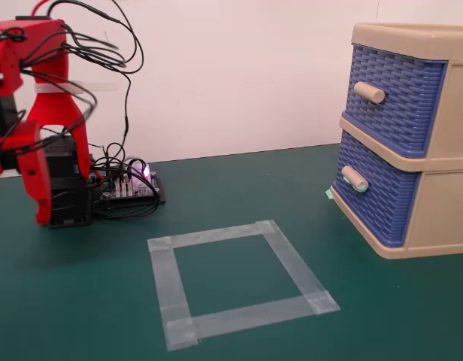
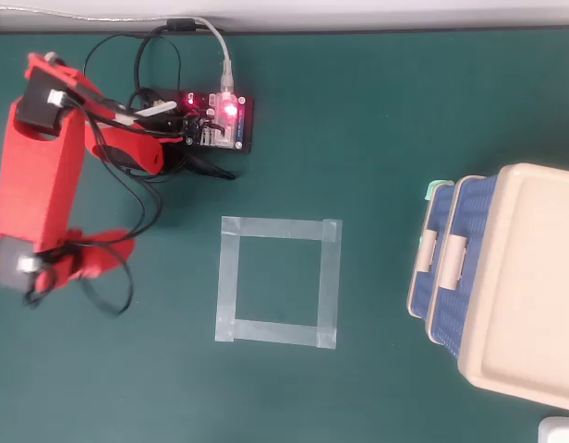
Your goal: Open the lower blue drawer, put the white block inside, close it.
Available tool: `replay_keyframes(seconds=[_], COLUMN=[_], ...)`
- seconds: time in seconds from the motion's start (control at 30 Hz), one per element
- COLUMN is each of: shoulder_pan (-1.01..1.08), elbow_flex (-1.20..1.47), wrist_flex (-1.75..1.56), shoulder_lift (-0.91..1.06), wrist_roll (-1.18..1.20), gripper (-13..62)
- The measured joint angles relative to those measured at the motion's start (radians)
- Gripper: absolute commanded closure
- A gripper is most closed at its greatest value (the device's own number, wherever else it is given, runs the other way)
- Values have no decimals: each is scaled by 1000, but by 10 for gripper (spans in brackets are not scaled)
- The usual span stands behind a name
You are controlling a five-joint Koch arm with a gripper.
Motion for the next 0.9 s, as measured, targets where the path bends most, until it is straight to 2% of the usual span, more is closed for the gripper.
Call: replay_keyframes(seconds=[0.13, 0.3, 0.9], shoulder_pan=[37, 48, 46], elbow_flex=[264, 482, 491], wrist_flex=[-55, -84, -94], shoulder_lift=[135, 472, 472], wrist_roll=[-58, -57, -57], gripper=[154, 154, 151])
